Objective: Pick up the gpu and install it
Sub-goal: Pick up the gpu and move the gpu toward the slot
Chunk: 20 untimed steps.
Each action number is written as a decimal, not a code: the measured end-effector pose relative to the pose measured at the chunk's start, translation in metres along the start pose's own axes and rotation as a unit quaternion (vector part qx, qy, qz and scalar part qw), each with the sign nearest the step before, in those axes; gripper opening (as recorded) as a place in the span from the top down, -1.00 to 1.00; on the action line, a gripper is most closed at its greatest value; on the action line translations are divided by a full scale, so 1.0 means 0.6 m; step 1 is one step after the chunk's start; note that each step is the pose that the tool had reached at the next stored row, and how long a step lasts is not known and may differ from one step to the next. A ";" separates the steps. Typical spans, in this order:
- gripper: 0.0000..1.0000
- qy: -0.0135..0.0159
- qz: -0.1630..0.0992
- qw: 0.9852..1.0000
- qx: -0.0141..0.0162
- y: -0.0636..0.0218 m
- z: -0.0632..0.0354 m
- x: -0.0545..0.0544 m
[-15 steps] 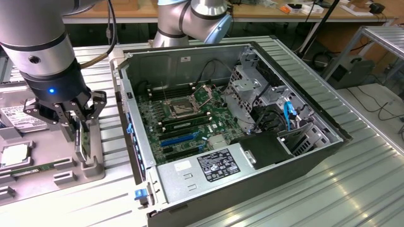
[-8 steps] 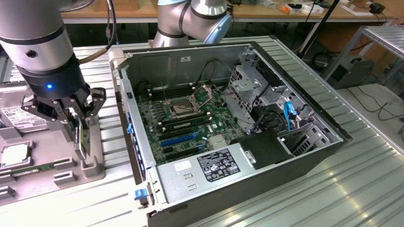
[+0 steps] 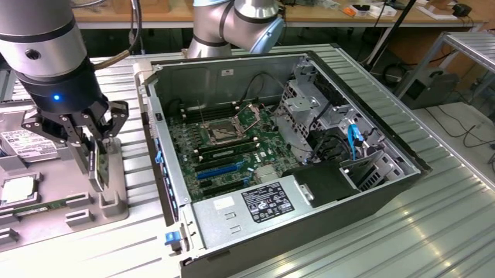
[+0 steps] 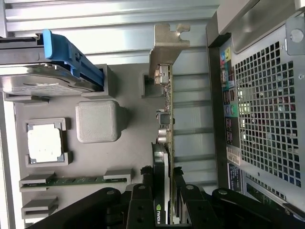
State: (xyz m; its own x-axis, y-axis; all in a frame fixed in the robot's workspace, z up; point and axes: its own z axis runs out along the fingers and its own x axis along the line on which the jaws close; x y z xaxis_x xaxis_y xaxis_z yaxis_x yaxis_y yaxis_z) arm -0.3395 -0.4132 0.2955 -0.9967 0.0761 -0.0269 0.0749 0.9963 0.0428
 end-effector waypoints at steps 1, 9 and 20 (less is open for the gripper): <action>0.47 0.000 0.000 1.000 0.000 0.000 -0.004 0.000; 0.47 0.000 0.000 1.000 0.000 0.001 -0.032 -0.001; 0.47 0.000 0.000 1.000 0.000 0.003 -0.063 -0.002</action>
State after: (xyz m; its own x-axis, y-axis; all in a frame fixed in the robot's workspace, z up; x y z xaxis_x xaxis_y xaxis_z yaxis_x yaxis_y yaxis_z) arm -0.3395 -0.4132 0.3334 -0.9967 0.0761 -0.0269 0.0750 0.9963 0.0420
